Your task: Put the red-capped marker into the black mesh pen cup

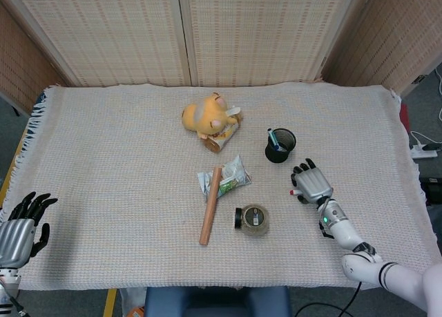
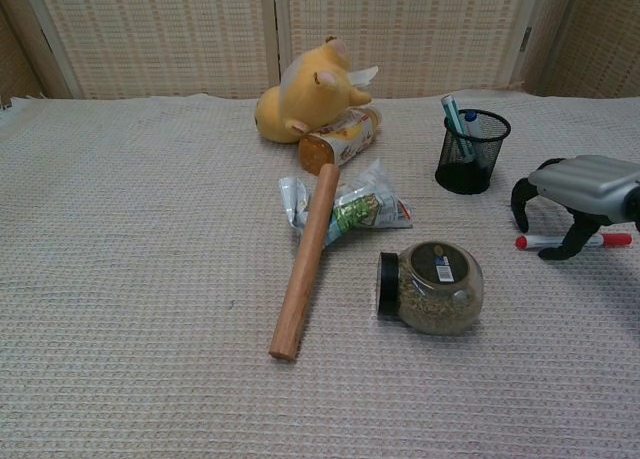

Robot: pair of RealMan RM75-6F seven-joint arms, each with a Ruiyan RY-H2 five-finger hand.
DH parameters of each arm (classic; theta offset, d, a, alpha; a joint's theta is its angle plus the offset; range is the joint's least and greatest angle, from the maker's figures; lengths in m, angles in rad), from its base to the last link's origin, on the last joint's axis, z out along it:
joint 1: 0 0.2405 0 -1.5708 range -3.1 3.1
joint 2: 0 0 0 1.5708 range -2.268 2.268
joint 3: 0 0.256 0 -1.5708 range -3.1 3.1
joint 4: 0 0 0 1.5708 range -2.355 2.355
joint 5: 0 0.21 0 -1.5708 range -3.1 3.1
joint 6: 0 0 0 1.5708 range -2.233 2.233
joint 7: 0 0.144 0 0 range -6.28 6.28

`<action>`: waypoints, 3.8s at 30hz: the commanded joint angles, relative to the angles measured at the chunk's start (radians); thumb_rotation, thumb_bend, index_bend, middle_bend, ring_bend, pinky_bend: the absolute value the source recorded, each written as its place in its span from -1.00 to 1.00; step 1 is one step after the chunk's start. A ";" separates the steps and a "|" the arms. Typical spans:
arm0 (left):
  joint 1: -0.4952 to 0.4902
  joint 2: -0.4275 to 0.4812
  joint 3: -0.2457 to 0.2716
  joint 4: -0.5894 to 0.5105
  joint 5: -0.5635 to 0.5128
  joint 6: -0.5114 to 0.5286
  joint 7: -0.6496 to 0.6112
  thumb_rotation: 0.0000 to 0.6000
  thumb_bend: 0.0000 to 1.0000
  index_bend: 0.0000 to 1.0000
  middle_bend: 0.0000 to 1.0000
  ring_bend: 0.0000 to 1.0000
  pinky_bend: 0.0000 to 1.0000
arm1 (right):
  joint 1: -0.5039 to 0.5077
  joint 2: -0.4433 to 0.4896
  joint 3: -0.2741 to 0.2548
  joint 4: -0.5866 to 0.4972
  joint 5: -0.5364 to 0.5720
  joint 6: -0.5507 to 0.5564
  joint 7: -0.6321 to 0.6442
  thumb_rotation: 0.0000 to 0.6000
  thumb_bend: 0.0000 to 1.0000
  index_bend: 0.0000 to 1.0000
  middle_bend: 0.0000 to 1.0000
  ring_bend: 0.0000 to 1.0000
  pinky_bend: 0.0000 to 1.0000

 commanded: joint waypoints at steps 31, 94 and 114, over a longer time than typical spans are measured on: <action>-0.002 -0.002 0.003 0.002 0.002 -0.006 -0.002 1.00 0.17 -0.58 -0.77 -0.92 -0.69 | -0.010 0.053 0.002 -0.086 -0.038 0.084 0.047 1.00 -0.50 0.26 -0.54 -0.59 -0.85; 0.002 0.003 -0.001 -0.002 0.005 0.010 0.016 1.00 0.17 -0.55 -0.76 -0.92 -0.69 | 0.253 -0.070 0.141 0.397 -0.220 0.063 1.165 1.00 -0.84 -0.45 -0.65 -0.75 -0.98; 0.000 0.000 0.008 -0.010 0.023 0.010 0.030 1.00 0.17 -0.53 -0.76 -0.92 -0.68 | -0.109 0.302 0.041 -0.251 -0.427 0.753 0.610 1.00 -0.80 -0.12 -0.61 -0.51 -0.81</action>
